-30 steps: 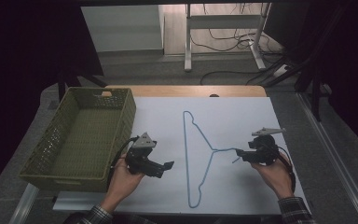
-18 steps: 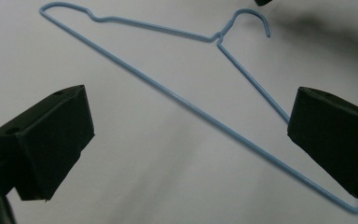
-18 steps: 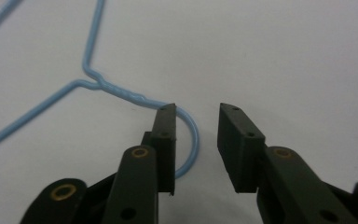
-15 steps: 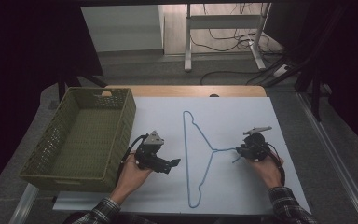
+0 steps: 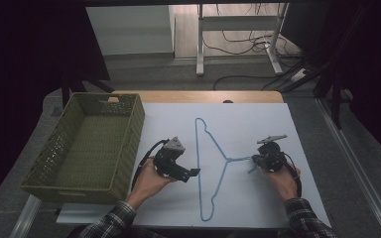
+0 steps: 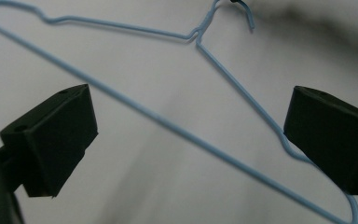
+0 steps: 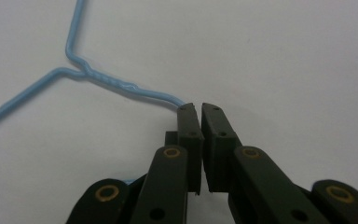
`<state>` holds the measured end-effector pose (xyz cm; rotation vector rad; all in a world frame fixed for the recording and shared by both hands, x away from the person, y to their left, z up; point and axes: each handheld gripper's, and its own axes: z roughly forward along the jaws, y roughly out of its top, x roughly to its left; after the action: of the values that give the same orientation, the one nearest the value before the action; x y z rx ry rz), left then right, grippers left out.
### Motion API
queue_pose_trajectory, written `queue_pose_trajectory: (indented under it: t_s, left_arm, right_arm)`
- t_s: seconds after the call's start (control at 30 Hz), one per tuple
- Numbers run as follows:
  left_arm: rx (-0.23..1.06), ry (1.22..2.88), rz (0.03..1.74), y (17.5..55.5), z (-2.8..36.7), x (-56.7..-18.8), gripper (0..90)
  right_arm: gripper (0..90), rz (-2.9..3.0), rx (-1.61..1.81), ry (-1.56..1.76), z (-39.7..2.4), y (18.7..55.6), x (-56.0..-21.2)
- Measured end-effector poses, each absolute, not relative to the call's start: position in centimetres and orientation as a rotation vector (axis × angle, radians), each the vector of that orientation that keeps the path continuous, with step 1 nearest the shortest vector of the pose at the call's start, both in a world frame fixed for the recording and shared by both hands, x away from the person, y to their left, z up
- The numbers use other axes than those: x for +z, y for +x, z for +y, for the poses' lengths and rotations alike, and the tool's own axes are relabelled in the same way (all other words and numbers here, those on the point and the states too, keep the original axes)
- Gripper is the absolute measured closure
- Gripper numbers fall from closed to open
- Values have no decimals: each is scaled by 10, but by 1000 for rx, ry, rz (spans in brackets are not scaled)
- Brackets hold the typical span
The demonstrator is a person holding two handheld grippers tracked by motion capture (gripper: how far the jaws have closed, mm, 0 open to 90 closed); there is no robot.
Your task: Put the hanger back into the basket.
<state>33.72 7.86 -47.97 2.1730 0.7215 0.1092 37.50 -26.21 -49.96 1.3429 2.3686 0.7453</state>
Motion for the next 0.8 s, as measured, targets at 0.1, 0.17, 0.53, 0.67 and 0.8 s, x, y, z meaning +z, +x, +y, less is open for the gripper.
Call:
queue_pose_trajectory:
  t_s: [0.1, 0.17, 0.53, 0.67, 0.8]
  left_arm:
    - [104, 2199, 682, 348, 62, -477, 76]
    - [123, 2232, 656, 357, 49, -476, 110]
    - [102, 2367, 468, 396, -31, -484, 432]
    - [92, 2412, 420, 404, -46, -490, 535]
    - [58, 2407, 403, 410, -51, -496, 591]
  right_arm:
    - [865, 2345, 779, 1337, -263, 372, -492]
    - [865, 2336, 794, 1323, -263, 370, -487]
    - [864, 2326, 832, 1303, -262, 364, -476]
    - [864, 2328, 841, 1296, -261, 362, -474]
    - [864, 2337, 841, 1280, -259, 360, -472]
